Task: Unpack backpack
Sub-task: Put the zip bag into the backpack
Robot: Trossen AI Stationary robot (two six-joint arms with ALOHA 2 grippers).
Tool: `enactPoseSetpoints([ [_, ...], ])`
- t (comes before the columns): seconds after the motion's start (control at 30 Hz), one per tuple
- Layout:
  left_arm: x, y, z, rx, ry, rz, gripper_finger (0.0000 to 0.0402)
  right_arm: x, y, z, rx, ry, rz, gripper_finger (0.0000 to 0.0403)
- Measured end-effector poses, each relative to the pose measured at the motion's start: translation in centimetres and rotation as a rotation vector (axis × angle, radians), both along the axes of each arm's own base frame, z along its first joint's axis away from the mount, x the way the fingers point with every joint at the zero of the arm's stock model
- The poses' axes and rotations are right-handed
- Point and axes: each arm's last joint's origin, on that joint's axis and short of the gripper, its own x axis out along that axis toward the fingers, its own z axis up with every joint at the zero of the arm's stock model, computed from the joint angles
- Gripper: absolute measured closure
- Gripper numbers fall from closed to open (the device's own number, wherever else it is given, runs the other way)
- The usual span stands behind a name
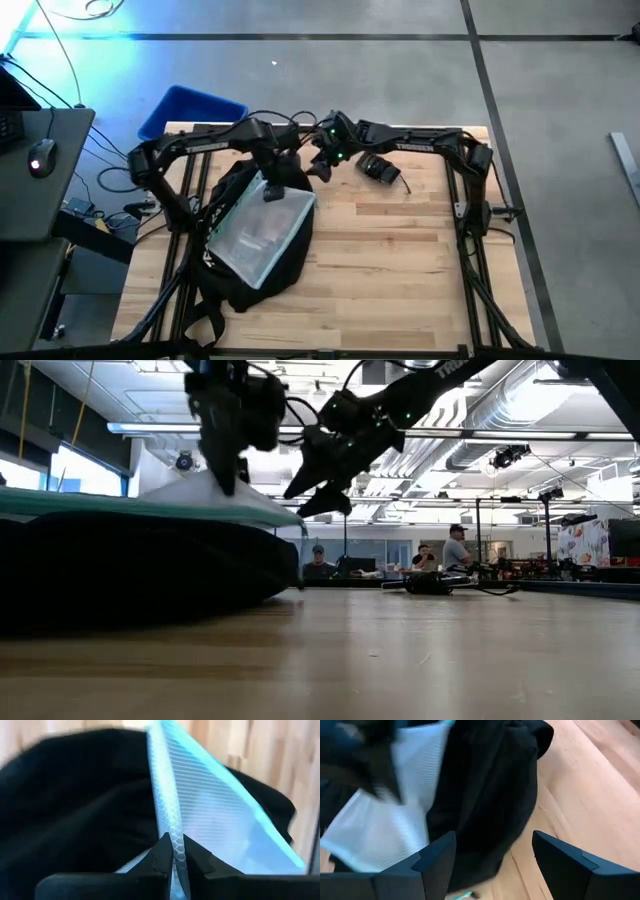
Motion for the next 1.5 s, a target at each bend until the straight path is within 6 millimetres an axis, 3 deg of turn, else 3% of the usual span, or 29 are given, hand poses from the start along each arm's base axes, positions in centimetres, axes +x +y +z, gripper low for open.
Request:
enactPoseSetpoints([
  [0.23, -1.1, -2.1, 1.2, 0.016, 0.064, -0.02, 0.0401, 1.7, -0.7, -3.9, 0.063, 0.004, -0.071, 0.0156],
  [0.47, -1.3, -2.5, 1.2, 0.046, 0.119, 0.02, 0.0401, 2.9, 0.5, -7.5, 0.093, 0.054, -0.049, 0.0162],
  [0.57, -1.6, -2.6, 1.0, 0.043, 0.155, 0.031, 0.0401, 3.2, 1.3, -8.1, 0.069, 0.075, -0.049, 0.0213],
  [0.7, -2.2, -2.7, -0.7, 0.02, 0.232, 0.07, 0.0402, 2.9, 1.8, -8.2, 0.036, 0.123, 0.002, 0.0358],
  [0.77, -2.7, -2.9, -1.9, 0.009, 0.284, 0.081, 0.0402, 2.3, 1.6, -7.7, 0.02, 0.157, 0.014, 0.0387],
  [0.97, -4.4, -3.2, -5.5, 0.177, 0.462, 0.183, 0.0401, -0.1, 0.7, -4.4, -0.091, 0.24, 0.06, 0.0401],
  [1.23, -4.9, -3.2, -9.3, 0.207, 0.404, 0.326, 0.0401, -3.2, 1.5, 1.3, -0.205, 0.254, 0.168, 0.0403],
  [1.5, -5.4, -3.4, -10.5, 0.204, 0.411, 0.365, 0.0401, -6.0, 1.3, 5.2, -0.296, 0.252, 0.179, 0.0403],
])
